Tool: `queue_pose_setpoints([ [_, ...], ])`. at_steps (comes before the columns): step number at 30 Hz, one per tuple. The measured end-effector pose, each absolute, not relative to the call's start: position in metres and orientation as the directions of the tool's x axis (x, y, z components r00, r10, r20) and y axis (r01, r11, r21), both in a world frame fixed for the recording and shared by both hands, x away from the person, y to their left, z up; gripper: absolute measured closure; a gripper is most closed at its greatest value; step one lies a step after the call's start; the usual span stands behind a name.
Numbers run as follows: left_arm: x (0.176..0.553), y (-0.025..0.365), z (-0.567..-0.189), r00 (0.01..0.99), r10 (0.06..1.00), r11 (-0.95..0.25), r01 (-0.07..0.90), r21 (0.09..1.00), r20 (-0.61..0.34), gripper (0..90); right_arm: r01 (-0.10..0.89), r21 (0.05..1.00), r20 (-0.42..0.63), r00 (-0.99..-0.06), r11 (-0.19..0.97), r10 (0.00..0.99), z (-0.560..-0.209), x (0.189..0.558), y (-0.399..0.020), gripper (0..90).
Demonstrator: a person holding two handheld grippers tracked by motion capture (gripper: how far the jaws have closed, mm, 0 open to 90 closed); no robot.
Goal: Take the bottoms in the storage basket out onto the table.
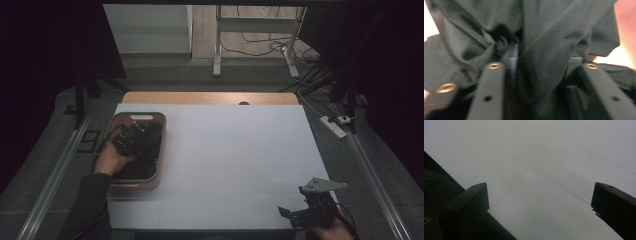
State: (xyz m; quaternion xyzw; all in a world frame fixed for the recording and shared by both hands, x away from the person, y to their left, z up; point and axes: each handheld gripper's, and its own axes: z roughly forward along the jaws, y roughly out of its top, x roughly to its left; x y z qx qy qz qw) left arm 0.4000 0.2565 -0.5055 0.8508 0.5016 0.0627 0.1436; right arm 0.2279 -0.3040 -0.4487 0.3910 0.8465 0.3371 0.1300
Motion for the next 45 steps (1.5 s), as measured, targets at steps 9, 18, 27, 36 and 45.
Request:
queue_pose_setpoints([
  [9,0.399,0.259,-0.505,0.472,0.88,-0.429,0.841,0.33,-0.06,69.7,0.568,0.675,0.04,-0.665,0.47,0.746,-0.449,0.227,-0.304,1.5],
  [18,0.4,0.261,-0.502,0.456,0.886,-0.407,0.851,0.331,-0.083,69.6,0.565,0.676,0.038,-0.669,0.473,0.743,-0.448,0.227,-0.303,1.5],
  [27,0.396,0.268,-0.487,0.418,0.897,-0.347,0.868,0.354,-0.145,70.6,0.562,0.677,0.036,-0.671,0.476,0.741,-0.448,0.226,-0.304,1.5],
  [36,0.391,0.272,-0.468,0.425,0.89,-0.336,0.856,0.393,-0.166,70.8,0.559,0.676,0.032,-0.673,0.48,0.739,-0.448,0.226,-0.304,1.5],
  [45,0.386,0.274,-0.446,0.452,0.877,-0.357,0.842,0.404,-0.166,71.1,0.567,0.675,0.038,-0.666,0.472,0.745,-0.448,0.226,-0.304,1.5],
])
